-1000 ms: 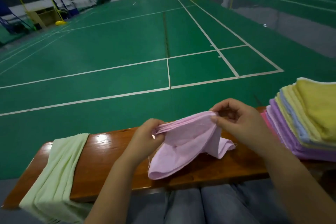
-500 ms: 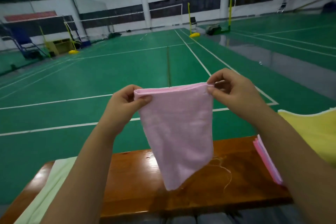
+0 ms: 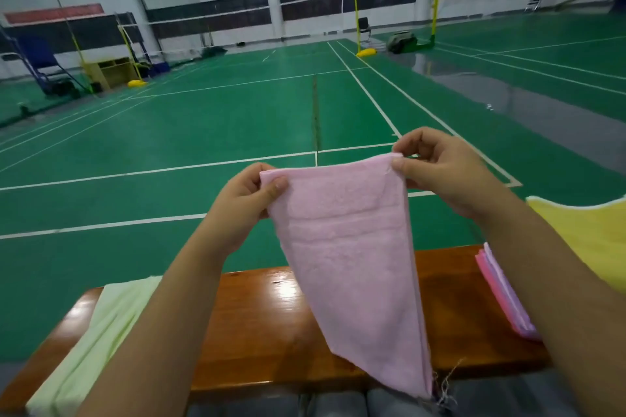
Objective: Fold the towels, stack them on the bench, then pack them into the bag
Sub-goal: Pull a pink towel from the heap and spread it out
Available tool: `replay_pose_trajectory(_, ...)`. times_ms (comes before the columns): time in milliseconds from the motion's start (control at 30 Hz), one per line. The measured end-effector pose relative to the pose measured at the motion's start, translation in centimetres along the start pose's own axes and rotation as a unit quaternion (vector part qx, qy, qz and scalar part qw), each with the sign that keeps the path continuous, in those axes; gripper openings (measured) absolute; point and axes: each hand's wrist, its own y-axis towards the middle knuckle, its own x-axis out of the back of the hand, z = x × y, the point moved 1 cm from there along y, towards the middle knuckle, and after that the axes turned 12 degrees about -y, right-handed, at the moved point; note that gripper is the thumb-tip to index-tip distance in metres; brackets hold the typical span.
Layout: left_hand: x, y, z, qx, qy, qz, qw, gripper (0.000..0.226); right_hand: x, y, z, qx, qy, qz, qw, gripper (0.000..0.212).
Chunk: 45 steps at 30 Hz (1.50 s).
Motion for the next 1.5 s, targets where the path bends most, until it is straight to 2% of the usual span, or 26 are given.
replay_pose_trajectory(133, 0.5, 2.5, 1.6, 0.033, 0.018, -0.029, 0.999, 0.009, -0.7, 2.3, -2.1, -0.038, 0.013, -0.005, 0.999, 0.013)
replay_pose_trajectory(267, 0.4, 3.5, 0.2, -0.016, -0.006, -0.053, 0.998, 0.013, -0.6, 2.7, -1.0, 0.001, 0.038, -0.031, 0.999, 0.015)
replay_pose_trajectory(367, 0.1, 2.0, -0.6, -0.036, -0.021, -0.039, 0.998, 0.010, -0.4, 1.2, -0.4, 0.021, 0.052, -0.034, 0.998, 0.017)
replay_pose_trajectory(467, 0.2, -1.5, 1.2, -0.016, -0.018, -0.011, 1.000, 0.007, -0.6, -1.9, -1.7, -0.002, 0.056, -0.014, 0.998, 0.017)
replay_pose_trajectory(633, 0.2, -9.7, 8.2, 0.125, 0.020, -0.003, 0.992, 0.007, -2.9, -9.9, -8.7, -0.111, 0.018, 0.075, 0.991, 0.022)
replay_pose_trajectory(767, -0.6, -16.0, 12.8, 0.241, 0.041, 0.008, 0.970, 0.007, -4.4, -16.2, -13.3, -0.207, -0.005, 0.172, 0.963, 0.017)
replay_pose_trajectory(867, -0.4, -18.2, 13.6, 0.278, 0.081, 0.025, 0.957, 0.005, -4.3, -18.0, -13.8, -0.238, -0.025, 0.206, 0.949, 0.014)
replay_pose_trajectory(1033, -0.2, -17.5, 13.0, 0.261, 0.121, 0.037, 0.957, 0.004, -4.1, -17.5, -13.6, -0.245, 0.008, 0.188, 0.951, 0.014)
replay_pose_trajectory(1233, -0.2, -12.1, 13.2, 0.234, 0.150, -0.013, 0.961, 0.005, -4.4, -12.3, -14.6, -0.249, 0.022, 0.123, 0.960, 0.015)
replay_pose_trajectory(1500, 0.8, -3.6, 18.7, 0.220, 0.187, -0.071, 0.955, 0.014, -7.4, -2.8, -20.7, -0.248, -0.025, 0.043, 0.968, 0.015)
